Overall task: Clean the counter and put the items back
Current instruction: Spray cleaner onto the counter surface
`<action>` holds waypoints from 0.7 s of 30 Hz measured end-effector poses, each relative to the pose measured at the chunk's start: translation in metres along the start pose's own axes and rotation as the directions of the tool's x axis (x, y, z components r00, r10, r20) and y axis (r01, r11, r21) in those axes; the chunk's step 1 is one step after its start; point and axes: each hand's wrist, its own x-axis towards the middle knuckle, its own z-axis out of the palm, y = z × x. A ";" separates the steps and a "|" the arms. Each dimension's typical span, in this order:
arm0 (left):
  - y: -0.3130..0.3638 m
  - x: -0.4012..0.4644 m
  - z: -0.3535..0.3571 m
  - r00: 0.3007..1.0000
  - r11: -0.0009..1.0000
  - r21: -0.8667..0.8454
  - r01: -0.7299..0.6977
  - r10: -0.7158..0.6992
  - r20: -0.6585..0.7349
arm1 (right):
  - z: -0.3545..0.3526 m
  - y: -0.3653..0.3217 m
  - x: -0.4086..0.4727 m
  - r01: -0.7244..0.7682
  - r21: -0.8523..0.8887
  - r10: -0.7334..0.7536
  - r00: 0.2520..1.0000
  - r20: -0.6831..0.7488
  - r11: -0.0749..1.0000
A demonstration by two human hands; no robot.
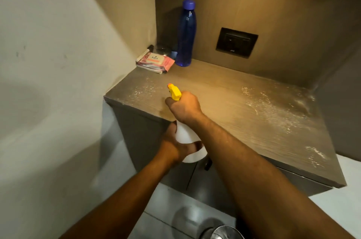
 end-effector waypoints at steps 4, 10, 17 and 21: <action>0.023 -0.005 0.048 0.961 0.998 -0.058 -0.009 0.024 0.275 | -0.061 0.057 -0.014 -0.158 0.020 0.157 0.942 -0.298 0.987; 0.079 -0.028 0.160 0.768 0.994 -0.044 -0.099 0.104 0.632 | -0.181 0.147 -0.067 -0.404 0.154 0.419 0.731 -0.538 0.902; 0.103 -0.055 0.223 0.626 0.984 -0.026 -0.177 0.132 0.769 | -0.231 0.195 -0.116 -0.381 0.280 0.472 0.671 -0.572 0.881; 0.092 -0.078 0.248 0.611 0.980 -0.007 -0.198 0.129 0.781 | -0.235 0.220 -0.145 -0.357 0.223 0.415 0.666 -0.621 0.907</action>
